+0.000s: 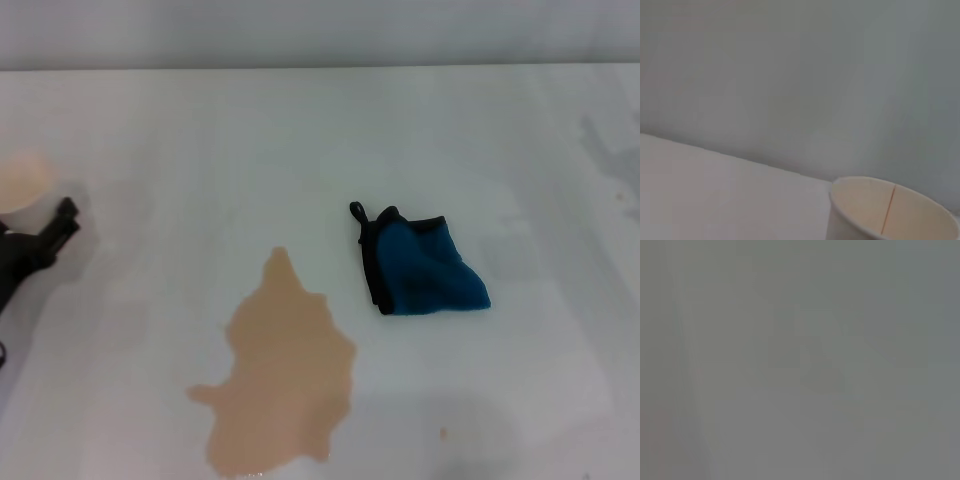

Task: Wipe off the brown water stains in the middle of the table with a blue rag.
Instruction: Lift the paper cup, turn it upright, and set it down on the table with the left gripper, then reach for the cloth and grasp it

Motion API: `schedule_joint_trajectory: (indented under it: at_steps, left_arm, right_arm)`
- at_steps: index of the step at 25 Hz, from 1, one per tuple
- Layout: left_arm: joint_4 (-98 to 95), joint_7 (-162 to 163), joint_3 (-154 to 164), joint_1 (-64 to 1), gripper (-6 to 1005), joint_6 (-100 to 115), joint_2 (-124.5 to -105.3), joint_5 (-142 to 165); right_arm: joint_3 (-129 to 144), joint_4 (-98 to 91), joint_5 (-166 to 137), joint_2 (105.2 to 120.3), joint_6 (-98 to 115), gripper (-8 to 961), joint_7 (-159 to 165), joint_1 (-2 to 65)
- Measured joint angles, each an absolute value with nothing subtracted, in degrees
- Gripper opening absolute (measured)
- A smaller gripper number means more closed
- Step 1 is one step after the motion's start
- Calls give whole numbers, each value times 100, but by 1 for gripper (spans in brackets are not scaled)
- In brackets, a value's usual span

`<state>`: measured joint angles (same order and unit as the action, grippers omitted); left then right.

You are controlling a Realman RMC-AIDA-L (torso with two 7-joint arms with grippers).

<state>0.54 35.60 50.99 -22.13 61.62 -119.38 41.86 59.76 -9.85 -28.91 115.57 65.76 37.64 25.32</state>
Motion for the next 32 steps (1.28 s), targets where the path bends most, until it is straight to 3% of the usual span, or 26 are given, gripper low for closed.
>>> schedule_joint_trajectory:
  at_steps: [32]
  left_arm:
    - [498,2541,5134,-2639,892,5713,-11990,3849]
  right_arm:
    - [5994,-1052,-2924,11564,6713,864,3753,2534]
